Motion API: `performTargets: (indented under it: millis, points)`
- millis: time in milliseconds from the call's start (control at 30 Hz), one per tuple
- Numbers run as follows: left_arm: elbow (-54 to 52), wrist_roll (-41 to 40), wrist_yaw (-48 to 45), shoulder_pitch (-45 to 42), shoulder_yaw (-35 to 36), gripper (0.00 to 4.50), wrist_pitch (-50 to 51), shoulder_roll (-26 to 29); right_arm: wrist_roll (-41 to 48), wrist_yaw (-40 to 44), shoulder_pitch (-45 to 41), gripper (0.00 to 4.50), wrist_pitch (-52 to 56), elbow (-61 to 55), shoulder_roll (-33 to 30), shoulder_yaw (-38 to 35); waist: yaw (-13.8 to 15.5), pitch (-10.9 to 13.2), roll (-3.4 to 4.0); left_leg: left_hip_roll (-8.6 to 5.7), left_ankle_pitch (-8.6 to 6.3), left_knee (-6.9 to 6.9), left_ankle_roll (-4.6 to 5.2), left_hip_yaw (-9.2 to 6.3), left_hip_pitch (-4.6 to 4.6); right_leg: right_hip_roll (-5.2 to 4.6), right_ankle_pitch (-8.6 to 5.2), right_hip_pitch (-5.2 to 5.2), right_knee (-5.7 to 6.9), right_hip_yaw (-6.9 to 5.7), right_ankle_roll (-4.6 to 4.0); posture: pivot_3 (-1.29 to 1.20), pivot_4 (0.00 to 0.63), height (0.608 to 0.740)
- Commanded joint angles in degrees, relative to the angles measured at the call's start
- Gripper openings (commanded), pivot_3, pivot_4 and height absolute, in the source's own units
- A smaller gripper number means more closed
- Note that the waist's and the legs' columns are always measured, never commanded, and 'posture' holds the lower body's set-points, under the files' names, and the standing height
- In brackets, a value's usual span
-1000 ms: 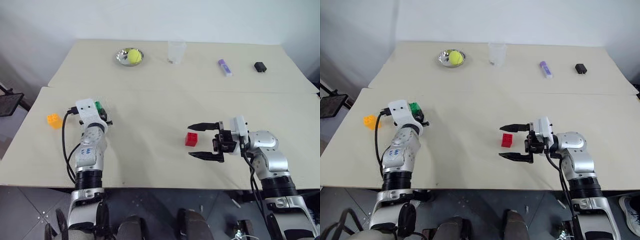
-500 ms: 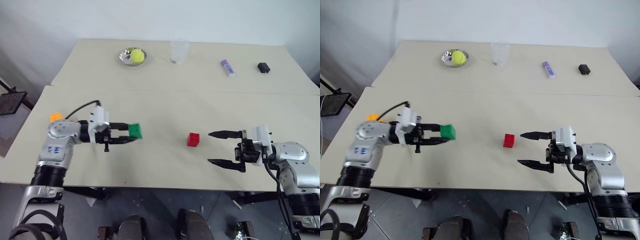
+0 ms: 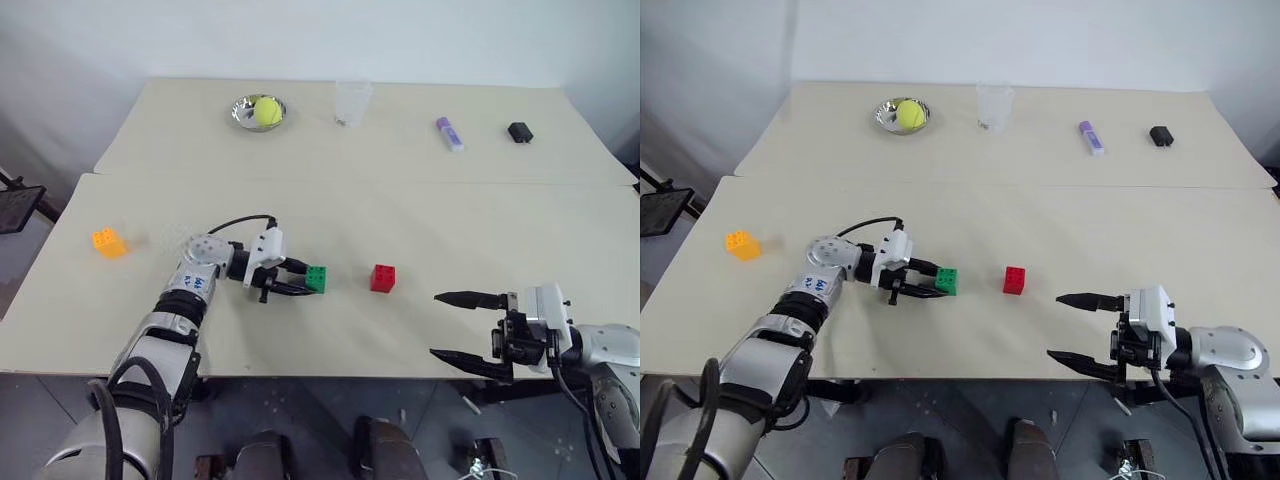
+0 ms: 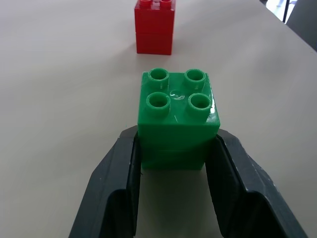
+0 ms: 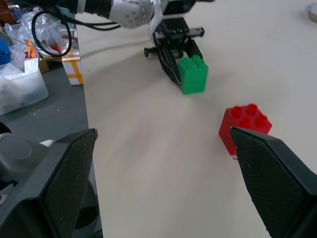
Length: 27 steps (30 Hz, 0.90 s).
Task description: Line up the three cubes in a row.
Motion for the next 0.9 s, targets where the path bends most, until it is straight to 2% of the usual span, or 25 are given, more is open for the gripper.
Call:
performTargets:
  millis: [33, 200, 267, 367, 467, 533, 633, 733, 900]
  points:
    - [1.8, 0.4, -1.4, -1.4, 1.2, 2.22, 1.4, -0.1, 1.7, -1.0, 0.8, 4.5, 0.9, -2.7, -0.4, -1.2, 0.0, 0.0, 0.0, 0.0, 0.0, 0.01, 0.0, 0.0, 0.0, 0.0, 0.0, 0.0, 0.01, 0.0, 0.0, 0.0, 0.15, 0.74]
    - [0.6, -0.2, -0.2, -1.7, 3.4, 3.74, 1.9, 1.5, 2.1, -0.7, -0.8, 4.5, 1.5, -2.5, -0.3, 0.4, 0.0, 0.0, -0.01, 0.0, 0.0, -0.03, 0.01, -0.02, -0.01, 0.0, 0.0, -0.02, 0.02, -0.02, 0.0, 0.0, 0.15, 0.74]
    - [-5.7, -4.1, -1.2, 1.9, 7.4, 4.31, 4.0, 5.0, 2.1, 0.0, -4.1, 4.5, 1.2, -1.1, 0.6, 2.2, -0.5, 0.0, -0.03, 0.0, 0.0, -0.03, 0.01, -0.02, 0.0, 0.0, 0.0, -0.02, 0.04, -0.01, 0.0, 0.0, 0.15, 0.74]
    - [-21.2, -9.7, -0.9, 12.1, 12.7, 4.31, 8.9, 10.3, 2.4, 0.6, -8.1, 4.5, 0.9, 0.5, 2.4, 4.3, -1.8, 0.0, -0.01, 0.09, 0.0, -0.07, -0.01, -0.03, 0.06, 0.01, 0.01, -0.08, 0.21, 0.0, -0.03, 0.0, 0.15, 0.74]
    - [-38.6, -14.0, 8.6, 26.5, 21.3, 4.41, 14.5, 14.1, 0.7, 0.6, -11.9, 4.5, -1.2, 2.5, 5.1, 6.9, -2.2, 0.0, 0.0, 0.13, -0.05, -0.16, -0.1, -0.25, 0.24, 0.01, 0.01, -0.12, 0.46, 0.01, -0.02, 0.0, 0.15, 0.74]
    - [-48.3, -16.0, 15.9, 35.5, 27.1, 4.41, 18.6, 14.5, 0.7, 0.6, -13.9, 4.5, -1.6, 3.6, 6.9, 8.1, -1.9, 0.0, -0.01, 0.15, -0.05, -0.15, -0.1, -0.52, 0.24, 0.0, 0.01, -0.14, 0.49, 0.01, -0.02, 0.0, 0.15, 0.74]
    - [-60.6, -19.8, 32.5, 48.9, 40.5, 4.41, 23.4, 9.8, 0.4, 0.5, -17.5, 4.5, -3.7, 5.7, 10.6, 10.1, -1.5, 0.0, -0.03, 0.13, -0.06, -0.02, -0.07, -0.6, 0.2, -0.08, 0.01, -0.06, 0.5, 0.01, -0.02, 0.0, 0.15, 0.74]
    - [-67.5, -20.9, 45.3, 58.3, 49.9, 4.41, 24.5, 3.5, 0.0, 0.8, -20.3, 4.5, -4.4, 7.6, 12.8, 11.4, -1.1, 0.0, -0.02, 0.11, -0.06, 0.02, 0.0, -0.67, 0.24, -0.25, 0.02, 0.01, 0.51, 0.0, -0.01, 0.0, 0.15, 0.74]
    - [-72.4, -24.6, 55.4, 67.5, 56.4, 4.41, 25.5, -4.5, -0.3, 2.3, -22.8, 4.5, -4.5, 9.7, 13.8, 13.4, -0.5, 0.0, -0.06, 0.05, -0.09, 0.02, 0.06, -0.65, 0.26, -0.29, 0.02, 0.05, 0.46, -0.05, -0.02, 0.0, 0.15, 0.74]
